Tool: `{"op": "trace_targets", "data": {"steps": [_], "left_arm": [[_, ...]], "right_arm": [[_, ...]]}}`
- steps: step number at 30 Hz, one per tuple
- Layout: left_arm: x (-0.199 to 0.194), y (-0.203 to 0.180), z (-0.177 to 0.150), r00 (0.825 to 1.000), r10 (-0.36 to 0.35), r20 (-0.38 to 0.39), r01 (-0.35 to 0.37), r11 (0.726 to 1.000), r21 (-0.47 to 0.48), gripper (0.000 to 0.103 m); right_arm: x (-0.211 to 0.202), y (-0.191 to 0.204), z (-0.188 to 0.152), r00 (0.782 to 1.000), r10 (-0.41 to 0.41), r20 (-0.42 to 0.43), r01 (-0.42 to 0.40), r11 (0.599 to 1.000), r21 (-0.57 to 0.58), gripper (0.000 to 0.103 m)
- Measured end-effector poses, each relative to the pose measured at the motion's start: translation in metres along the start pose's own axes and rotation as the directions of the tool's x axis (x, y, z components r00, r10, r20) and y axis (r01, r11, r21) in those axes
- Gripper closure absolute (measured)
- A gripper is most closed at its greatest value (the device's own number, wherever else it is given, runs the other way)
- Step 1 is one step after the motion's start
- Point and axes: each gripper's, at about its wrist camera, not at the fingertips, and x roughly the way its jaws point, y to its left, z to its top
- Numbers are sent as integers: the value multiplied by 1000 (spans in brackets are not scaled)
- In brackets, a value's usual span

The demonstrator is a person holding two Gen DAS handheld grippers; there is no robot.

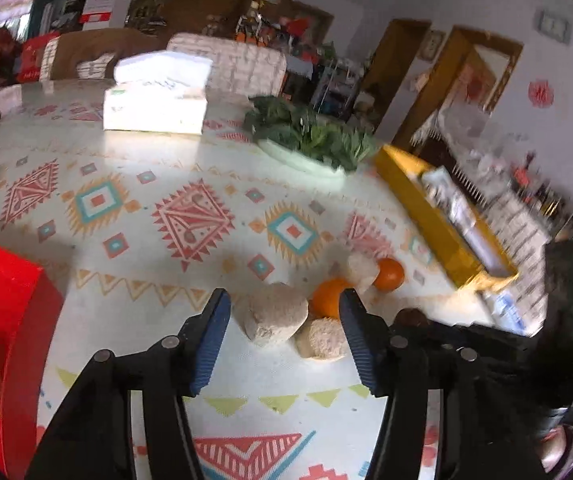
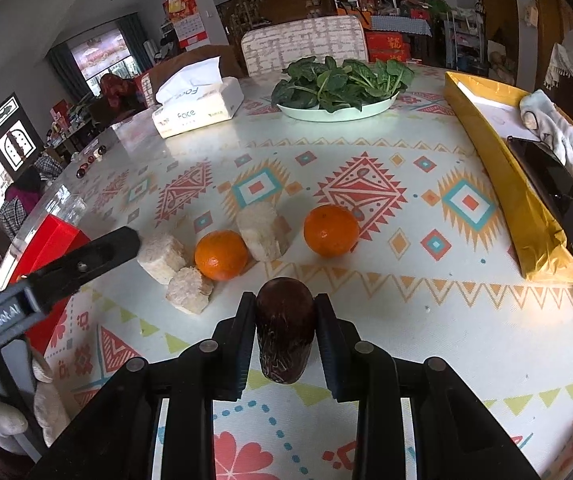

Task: Organize fruits
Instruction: 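Carry the cake and date over the red tray and open both grippers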

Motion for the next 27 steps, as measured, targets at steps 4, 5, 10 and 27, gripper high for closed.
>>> {"op": "trace_targets", "data": {"steps": [4,5,10,27], "left_arm": [[17,-1,-4,997,9,-77,-9,1000,7,68],[16,-1,-4,997,14,-75,-14,1000,8,68],[5,8,-5,999,26,-34,-27,999,-33,69],[-174,113,-44,955,220,199,-161,948,-275,82]], "right_arm": [[1,2,-1,1000,-1,-8,1,1000,-8,71],[2,3,-1,1000,1,-12,-1,1000,-13,71],[5,8,-4,999,20,-25,-21,999,-31,71],[-35,105,7,972,229,47,-221,967,-124,71]]}}
